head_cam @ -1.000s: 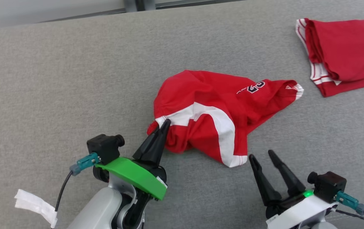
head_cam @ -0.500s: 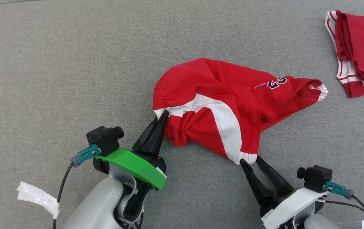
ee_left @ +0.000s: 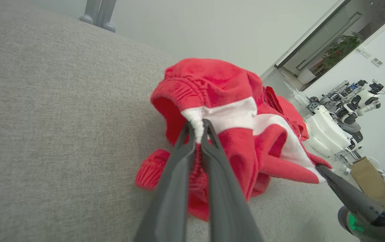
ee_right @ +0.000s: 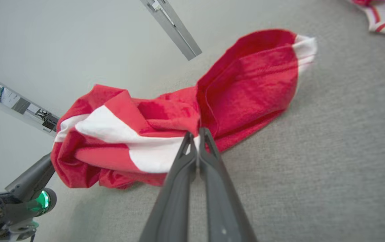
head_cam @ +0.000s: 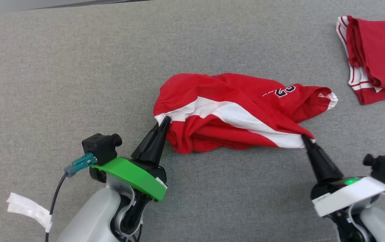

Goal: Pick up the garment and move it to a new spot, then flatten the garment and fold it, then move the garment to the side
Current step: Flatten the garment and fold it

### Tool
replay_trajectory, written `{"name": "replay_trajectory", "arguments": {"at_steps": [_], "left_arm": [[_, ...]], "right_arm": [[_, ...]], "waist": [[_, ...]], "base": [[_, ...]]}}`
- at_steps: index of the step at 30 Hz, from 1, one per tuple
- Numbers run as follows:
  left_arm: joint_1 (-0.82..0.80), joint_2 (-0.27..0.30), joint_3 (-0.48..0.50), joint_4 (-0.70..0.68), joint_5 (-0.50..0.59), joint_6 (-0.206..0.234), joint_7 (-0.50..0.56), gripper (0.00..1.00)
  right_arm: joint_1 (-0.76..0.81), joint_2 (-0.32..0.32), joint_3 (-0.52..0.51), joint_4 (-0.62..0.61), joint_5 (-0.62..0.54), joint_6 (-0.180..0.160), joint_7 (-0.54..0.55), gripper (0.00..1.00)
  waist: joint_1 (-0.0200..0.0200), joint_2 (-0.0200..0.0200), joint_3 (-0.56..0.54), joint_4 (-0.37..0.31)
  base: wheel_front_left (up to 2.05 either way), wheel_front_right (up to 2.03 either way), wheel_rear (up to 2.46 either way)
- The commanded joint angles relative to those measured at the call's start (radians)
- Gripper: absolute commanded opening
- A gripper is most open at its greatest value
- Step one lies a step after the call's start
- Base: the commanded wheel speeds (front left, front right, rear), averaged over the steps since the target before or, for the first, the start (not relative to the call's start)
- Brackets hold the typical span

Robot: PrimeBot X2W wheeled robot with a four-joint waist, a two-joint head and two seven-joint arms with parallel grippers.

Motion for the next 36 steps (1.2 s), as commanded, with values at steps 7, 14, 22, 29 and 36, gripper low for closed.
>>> {"name": "replay_trajectory", "arguments": {"at_steps": [7, 14, 22, 29, 36], "left_arm": [[-0.019, 0.111, -0.016, -0.112, -0.043, -0.034, 0.105, 0.0], [-0.075, 0.209, -0.024, -0.25, -0.118, -0.047, 0.246, 0.0], [-0.167, 0.223, 0.018, -0.369, -0.277, -0.053, 0.339, 0.0], [-0.502, 0.127, 0.016, -0.251, -0.251, -0.055, 0.408, 0.0], [-0.869, 0.052, -0.053, -0.091, -0.091, -0.055, 0.191, 0.0]], "right_arm": [[0.027, -0.13, -0.204, -0.16, 0.035, -0.003, -0.002, 0.0], [-0.011, -0.234, -0.334, -0.185, 0.036, -0.002, -0.002, 0.0], [-0.118, -0.319, -0.304, -0.161, 0.025, -0.002, -0.002, 0.0], [-0.497, -0.369, -0.172, -0.054, 0.018, -0.002, -0.002, 0.0], [-0.889, -0.336, -0.116, 0.014, -0.015, -0.001, -0.001, 0.0]], "waist": [[0.0, 0.0, -0.071, -0.042], [0.0, 0.0, -0.09, -0.03], [0.0, 0.0, -0.054, -0.018], [0.0, 0.0, 0.027, -0.038], [0.0, 0.0, 0.116, -0.071]], "base": [[0.0, 0.0, 0.0], [0.0, 0.0, 0.0], [0.0, 0.0, 0.0], [0.0, 0.0, 0.0], [0.0, 0.0, 0.0]]}}
